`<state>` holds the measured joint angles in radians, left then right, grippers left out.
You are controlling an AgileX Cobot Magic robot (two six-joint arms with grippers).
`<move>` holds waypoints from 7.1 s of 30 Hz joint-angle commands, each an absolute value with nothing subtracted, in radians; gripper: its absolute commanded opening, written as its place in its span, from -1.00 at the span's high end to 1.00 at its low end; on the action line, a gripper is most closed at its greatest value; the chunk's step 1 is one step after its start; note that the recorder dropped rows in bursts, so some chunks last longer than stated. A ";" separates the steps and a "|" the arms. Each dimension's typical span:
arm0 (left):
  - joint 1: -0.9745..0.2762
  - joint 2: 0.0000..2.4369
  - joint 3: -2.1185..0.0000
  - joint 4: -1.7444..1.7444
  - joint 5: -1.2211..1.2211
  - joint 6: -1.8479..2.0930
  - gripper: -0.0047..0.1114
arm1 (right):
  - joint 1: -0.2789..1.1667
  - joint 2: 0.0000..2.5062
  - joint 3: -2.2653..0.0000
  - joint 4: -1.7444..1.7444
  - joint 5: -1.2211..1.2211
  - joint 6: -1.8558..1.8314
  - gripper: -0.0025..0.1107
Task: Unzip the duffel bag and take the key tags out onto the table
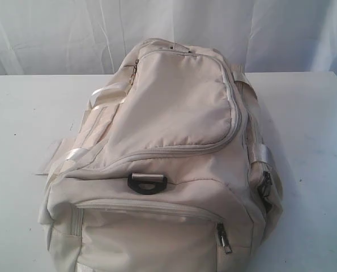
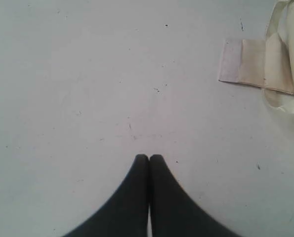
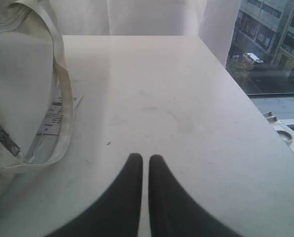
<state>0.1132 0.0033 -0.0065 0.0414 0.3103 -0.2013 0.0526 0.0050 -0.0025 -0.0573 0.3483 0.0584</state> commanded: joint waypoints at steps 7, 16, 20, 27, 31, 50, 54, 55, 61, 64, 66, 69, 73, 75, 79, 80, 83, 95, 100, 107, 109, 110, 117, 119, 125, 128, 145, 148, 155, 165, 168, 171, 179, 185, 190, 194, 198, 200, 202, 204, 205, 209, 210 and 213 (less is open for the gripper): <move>0.107 0.000 0.000 0.034 0.306 -0.202 0.92 | 0.052 0.000 0.000 -0.057 0.343 0.060 0.86; 0.107 0.000 0.000 0.034 0.306 -0.202 0.92 | 0.052 0.000 0.000 -0.057 0.343 0.042 0.86; 0.107 0.000 0.000 0.034 0.306 -0.202 0.92 | 0.052 0.000 0.000 -0.057 0.343 0.042 0.86; 0.107 0.000 0.000 -0.006 0.177 -0.239 0.92 | 0.052 0.000 0.000 -0.057 0.343 0.042 0.86; 0.107 0.000 0.000 -0.104 -0.012 -0.299 0.92 | 0.052 0.000 0.000 -0.057 0.343 0.042 0.86; 0.107 0.000 -0.102 -0.137 -0.412 -0.236 0.92 | 0.052 0.000 0.000 -0.057 0.343 0.042 0.86; 0.107 0.025 -0.165 -0.137 -0.403 -0.157 0.92 | 0.052 0.000 0.000 -0.057 0.340 0.041 0.86; 0.107 0.043 -0.181 -0.137 -0.398 -0.143 0.92 | 0.052 0.000 0.000 -0.057 0.335 0.049 0.86; 0.107 0.257 -0.329 -0.102 -0.396 -0.130 0.92 | 0.052 0.000 0.000 0.063 0.146 0.237 0.86; 0.107 0.387 -0.413 -0.040 -0.397 -0.141 0.92 | 0.052 0.000 0.000 0.065 0.028 0.298 0.86; 0.107 0.477 -0.471 -0.014 -0.404 -0.167 0.92 | 0.052 0.000 0.000 0.076 -0.040 0.312 0.86; 0.107 0.602 -0.547 0.039 -0.418 -0.239 0.92 | 0.052 0.000 0.000 0.086 -0.113 0.437 0.86; 0.107 0.737 -0.620 0.264 -0.426 -0.414 0.92 | 0.052 0.000 0.000 0.086 -0.136 0.509 0.86; 0.105 0.806 -0.657 0.418 -0.436 -0.550 0.92 | 0.052 0.000 0.000 0.086 -0.136 0.505 0.86; 0.105 0.932 -0.714 0.605 -0.514 -0.713 0.92 | 0.052 0.000 0.000 -0.032 -0.138 0.423 0.86; 0.105 0.966 -0.734 0.634 -0.534 -0.725 0.92 | 0.052 0.000 -0.002 -0.080 -0.143 0.423 0.86; 0.105 1.074 -0.785 0.694 -0.569 -0.754 0.92 | 0.052 0.000 -0.026 -0.154 -0.144 0.472 0.86; 0.105 1.422 -0.996 1.095 -0.770 -1.054 0.92 | 0.278 0.153 -0.029 -0.546 -0.191 0.779 0.86; 0.104 1.513 -1.025 1.123 -0.861 -1.068 0.89 | 0.367 0.314 -0.029 -0.962 -0.396 0.961 0.86; 0.067 1.638 -1.026 1.113 -0.869 -1.041 0.05 | 0.380 0.426 -0.029 -1.059 -0.446 1.130 0.86; 0.046 1.667 -1.026 1.089 -0.863 -1.041 -0.19 | 0.380 0.426 -0.029 -1.059 -0.446 1.130 0.86; 0.036 1.683 -1.026 1.072 -0.862 -1.036 -0.27 | 0.380 0.427 -0.029 -1.059 -0.448 1.130 0.86; -0.052 1.798 -1.133 1.079 -0.817 -1.008 -0.30 | 0.380 0.427 -0.029 -1.046 -0.450 1.130 0.86; -0.073 1.829 -1.187 1.079 -0.806 -1.008 -0.30 | 0.380 0.427 -0.029 -1.046 -0.452 1.130 0.86; -0.134 1.946 -1.347 1.079 -0.725 -1.015 -0.30 | 0.380 0.427 -0.029 -1.044 -0.452 1.130 0.86; -0.158 2.003 -1.419 1.079 -0.717 -1.035 -0.30 | 0.380 0.427 -0.029 -1.044 -0.452 1.130 0.86; -0.205 2.210 -1.721 1.561 -0.691 -1.509 -0.24 | 0.380 0.427 -0.029 -1.044 -0.452 1.130 0.86; -0.205 2.241 -1.771 1.744 -0.748 -1.674 -0.24 | 0.380 0.427 -0.029 -1.044 -0.452 1.130 0.86; -0.212 2.299 -1.820 1.744 -0.800 -1.788 -0.11 | 0.380 0.427 -0.029 -1.044 -0.452 1.130 0.86; -0.212 2.339 -1.846 1.744 -0.734 -1.865 0.92 | 0.380 0.427 -0.029 -1.044 -0.507 1.181 0.86; -0.212 2.339 -1.846 1.744 -0.747 -1.865 0.92 | 0.380 0.427 -0.029 -1.044 -0.545 1.181 0.86; -0.212 2.337 -1.846 1.744 -0.748 -1.873 0.92 | 0.380 0.427 -0.029 -1.044 -0.616 1.230 0.86; -0.212 2.337 -1.846 1.744 -0.754 -1.895 0.92 | 0.380 0.427 -0.034 -1.143 -0.652 1.250 0.65; -0.212 2.337 -1.846 1.744 -0.763 -1.899 0.92 | 0.380 0.435 -0.061 -1.279 -0.601 1.252 -0.29; -0.212 2.337 -1.846 1.728 -0.767 -1.910 0.92 | 0.380 0.475 -0.091 -1.295 -0.574 1.238 -0.39; -0.212 2.337 -1.846 1.660 -0.780 -1.910 0.92 | 0.380 0.560 -0.114 -1.297 -0.608 1.222 -0.33; -0.212 2.337 -1.846 1.646 -0.806 -1.910 0.92 | 0.380 0.658 -0.157 -1.297 -0.661 1.198 -0.29; -0.212 2.337 -1.846 1.646 -0.816 -1.910 0.92 | 0.380 0.712 -0.181 -1.297 -0.669 1.166 -0.29; -0.212 2.337 -1.846 1.646 -0.822 -1.910 0.92 | 0.380 0.764 -0.201 -1.297 -0.675 1.121 -0.28; -0.212 2.337 -1.846 1.646 -0.822 -1.910 0.92 | 0.380 0.816 -0.211 -1.297 -0.685 1.085 -0.28; -0.212 2.337 -1.846 1.646 -0.823 -1.913 0.92 | 0.380 0.842 -0.216 -1.297 -0.695 1.064 -0.28; -0.212 2.337 -1.846 1.637 -0.831 -1.927 0.92 | 0.380 0.939 -0.232 -1.299 -0.705 1.014 -0.28; -0.212 2.337 -1.846 1.629 -0.840 -1.932 0.92 | 0.380 0.965 -0.236 -1.297 -0.705 0.993 -0.28; -0.212 2.337 -1.846 1.598 -0.856 -1.932 0.92 | 0.380 1.030 -0.256 -1.296 -0.705 0.967 -0.22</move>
